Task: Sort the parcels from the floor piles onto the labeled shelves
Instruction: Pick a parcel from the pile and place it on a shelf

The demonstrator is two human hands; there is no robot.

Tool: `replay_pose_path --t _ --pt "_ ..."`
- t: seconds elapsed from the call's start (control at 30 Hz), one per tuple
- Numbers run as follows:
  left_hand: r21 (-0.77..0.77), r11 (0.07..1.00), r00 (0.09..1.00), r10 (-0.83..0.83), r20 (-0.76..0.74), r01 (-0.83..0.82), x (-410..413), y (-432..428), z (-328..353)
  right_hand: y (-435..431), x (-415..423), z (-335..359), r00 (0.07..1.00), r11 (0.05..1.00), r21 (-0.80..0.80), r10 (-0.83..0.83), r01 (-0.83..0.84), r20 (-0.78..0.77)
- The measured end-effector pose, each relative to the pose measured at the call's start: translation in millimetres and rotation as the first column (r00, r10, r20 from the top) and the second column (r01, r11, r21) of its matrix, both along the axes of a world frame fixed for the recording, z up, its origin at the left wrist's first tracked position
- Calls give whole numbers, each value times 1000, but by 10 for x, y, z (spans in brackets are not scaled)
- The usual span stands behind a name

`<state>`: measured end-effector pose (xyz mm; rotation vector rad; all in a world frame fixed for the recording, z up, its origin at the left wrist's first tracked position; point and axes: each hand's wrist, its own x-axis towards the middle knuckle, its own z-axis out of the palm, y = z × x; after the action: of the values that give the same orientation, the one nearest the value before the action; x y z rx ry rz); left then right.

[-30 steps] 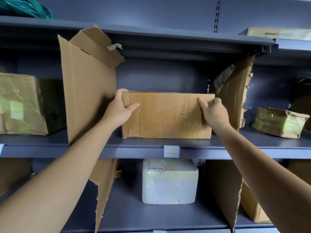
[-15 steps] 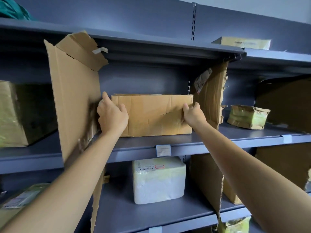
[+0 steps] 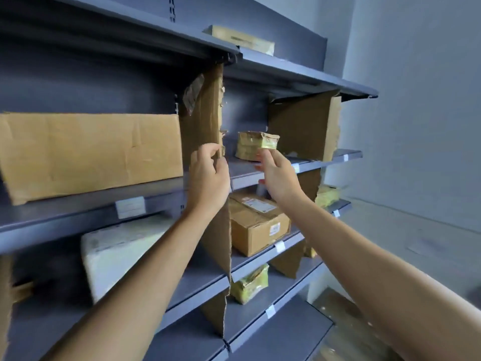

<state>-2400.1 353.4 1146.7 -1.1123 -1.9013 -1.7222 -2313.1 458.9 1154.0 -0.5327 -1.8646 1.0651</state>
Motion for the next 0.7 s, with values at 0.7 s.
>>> replay_pose_path --t 0.7 --pt "-114 546 548 -761 348 830 6482 2956 -1088 1955 6793 -1051 773 752 -229 -634 618 1"
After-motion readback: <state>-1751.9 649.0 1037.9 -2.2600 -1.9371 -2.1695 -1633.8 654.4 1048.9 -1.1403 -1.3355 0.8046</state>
